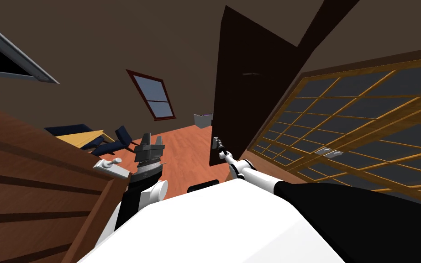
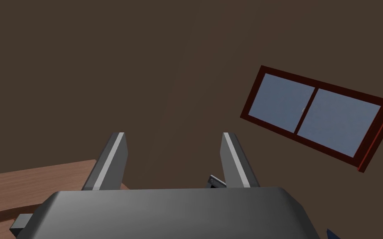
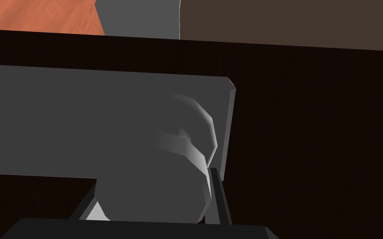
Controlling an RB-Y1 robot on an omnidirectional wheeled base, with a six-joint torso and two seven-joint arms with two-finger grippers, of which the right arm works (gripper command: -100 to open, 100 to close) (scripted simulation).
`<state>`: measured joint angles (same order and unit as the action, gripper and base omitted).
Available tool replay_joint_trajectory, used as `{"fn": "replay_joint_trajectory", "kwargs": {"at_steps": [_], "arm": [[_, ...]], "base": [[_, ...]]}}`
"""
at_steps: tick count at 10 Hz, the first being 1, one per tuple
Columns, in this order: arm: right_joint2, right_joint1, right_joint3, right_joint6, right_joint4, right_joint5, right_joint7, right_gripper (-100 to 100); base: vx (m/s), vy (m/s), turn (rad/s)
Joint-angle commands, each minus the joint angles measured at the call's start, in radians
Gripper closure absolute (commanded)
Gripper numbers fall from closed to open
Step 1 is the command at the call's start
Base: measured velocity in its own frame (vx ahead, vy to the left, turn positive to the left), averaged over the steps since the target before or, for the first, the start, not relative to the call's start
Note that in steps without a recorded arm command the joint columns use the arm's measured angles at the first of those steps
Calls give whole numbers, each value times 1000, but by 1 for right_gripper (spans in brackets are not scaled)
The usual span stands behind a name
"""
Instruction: Push the door open
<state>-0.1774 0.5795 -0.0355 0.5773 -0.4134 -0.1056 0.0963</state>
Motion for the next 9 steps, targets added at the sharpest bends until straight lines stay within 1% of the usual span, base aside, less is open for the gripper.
{"fn": "replay_joint_trajectory", "kwargs": {"at_steps": [1, 3, 4, 5, 6, 7, 9], "arm": [[-2, -23, -3, -28, -50, 0, -5, 100], [-14, -26, -23, -27, -54, -10, -13, 100], [-14, -26, -23, -27, -41, -10, -13, 100], [-14, -26, -23, -27, -36, -10, -13, 100], [-14, -26, -23, -27, -54, -10, -13, 100], [-24, -30, -39, -26, -51, -18, -20, 100], [-31, -32, -53, -24, -49, -24, -25, 100]], "base": [[66, 31, -1], [150, 87, -50], [157, 65, -31], [68, 5, 5], [7, -17, 18], [95, 42, -22], [170, 89, -62]]}}
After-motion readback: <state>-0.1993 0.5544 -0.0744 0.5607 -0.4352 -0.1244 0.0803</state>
